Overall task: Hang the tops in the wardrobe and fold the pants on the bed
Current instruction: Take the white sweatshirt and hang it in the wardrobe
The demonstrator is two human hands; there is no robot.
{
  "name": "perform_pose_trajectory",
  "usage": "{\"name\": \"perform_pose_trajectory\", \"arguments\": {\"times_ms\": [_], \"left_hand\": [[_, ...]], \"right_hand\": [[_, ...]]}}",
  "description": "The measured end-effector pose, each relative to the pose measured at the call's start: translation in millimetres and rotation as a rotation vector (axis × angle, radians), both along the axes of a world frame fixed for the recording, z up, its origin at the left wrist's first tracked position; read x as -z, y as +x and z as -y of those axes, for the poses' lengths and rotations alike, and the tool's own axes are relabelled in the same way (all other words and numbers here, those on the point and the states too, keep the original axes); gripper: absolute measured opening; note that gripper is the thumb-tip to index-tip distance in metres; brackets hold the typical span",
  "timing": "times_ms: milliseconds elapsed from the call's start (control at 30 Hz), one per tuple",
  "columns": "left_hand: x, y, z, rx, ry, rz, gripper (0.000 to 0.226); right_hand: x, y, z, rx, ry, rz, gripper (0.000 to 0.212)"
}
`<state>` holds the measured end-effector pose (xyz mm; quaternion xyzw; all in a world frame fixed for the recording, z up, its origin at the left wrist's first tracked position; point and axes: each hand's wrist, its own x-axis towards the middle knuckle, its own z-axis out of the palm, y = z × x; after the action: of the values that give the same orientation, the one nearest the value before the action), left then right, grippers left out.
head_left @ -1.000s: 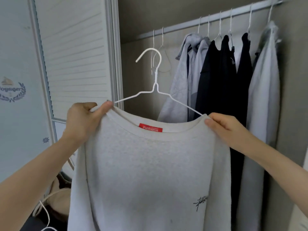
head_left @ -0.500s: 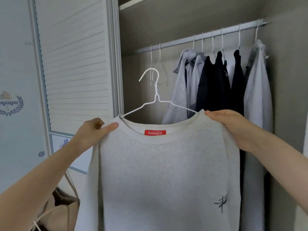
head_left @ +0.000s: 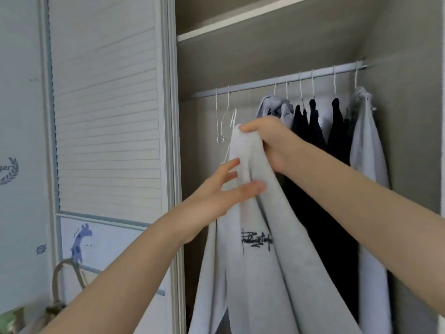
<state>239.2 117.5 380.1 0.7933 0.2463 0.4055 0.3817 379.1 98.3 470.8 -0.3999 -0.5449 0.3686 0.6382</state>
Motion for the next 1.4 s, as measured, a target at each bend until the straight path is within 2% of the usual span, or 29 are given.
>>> {"name": "perform_pose_trajectory", "arguments": {"times_ms": [33,100,167,233,333,400,533,633,733,833,900,1000,1067,1167,1267,1400], "left_hand": [[0,3,3,0.0,0.023,0.024,0.093],[3,9,2,-0.05,0.108,0.076,0.087],[8,11,-6,-0.18,0.202,0.106,0.087],[12,8,-17,-0.284,0.226,0.13,0.09],[14,-3,-33,-0.384,0.245,0.083,0.088],[15,-9,-46,-0.444,0.26,0.046,0.074],[14,-11,-86,-0.585,0.295,0.008,0.028],[6,-2,-116,-0.584,0.346,0.049,0.017],[-7,12,-145,-0.541,0.394,0.078,0.018],[-26,28,-182,-0.516,0.436,0.097,0.023],[-36,38,-205,-0.513,0.444,0.105,0.026],[-47,55,-239,-0.502,0.456,0.119,0.028],[-47,65,-258,-0.46,0.437,0.08,0.038],[-36,83,-285,-0.409,0.461,-0.052,0.053],[-23,92,-306,-0.398,0.541,-0.09,0.06],[-6,95,-330,-0.359,0.584,-0.138,0.059]], "right_hand": [[-6,-10,-7,0.03,-0.004,-0.014,0.008],[-17,-25,-20,0.084,0.03,-0.038,0.017],[-26,-39,-33,0.138,0.09,-0.018,0.013],[-31,-49,-46,0.162,0.131,-0.02,0.008],[-33,-54,-66,0.194,0.158,-0.036,0.013],[-33,-53,-80,0.21,0.154,-0.021,0.015],[-41,-47,-110,0.237,0.15,0.031,0.022],[-60,-44,-135,0.263,0.183,-0.04,0.02],[-82,-35,-162,0.278,0.26,-0.071,0.028],[-102,-26,-188,0.355,0.338,0.047,0.026],[-113,-18,-208,0.388,0.384,0.105,0.032],[-127,-8,-245,0.483,0.459,0.226,0.021],[-131,1,-268,0.565,0.488,0.285,0.024],[-130,22,-294,0.643,0.476,0.305,0.023],[-126,47,-311,0.736,0.41,0.408,0.026],[-117,69,-324,0.756,0.289,0.44,0.048]]}}
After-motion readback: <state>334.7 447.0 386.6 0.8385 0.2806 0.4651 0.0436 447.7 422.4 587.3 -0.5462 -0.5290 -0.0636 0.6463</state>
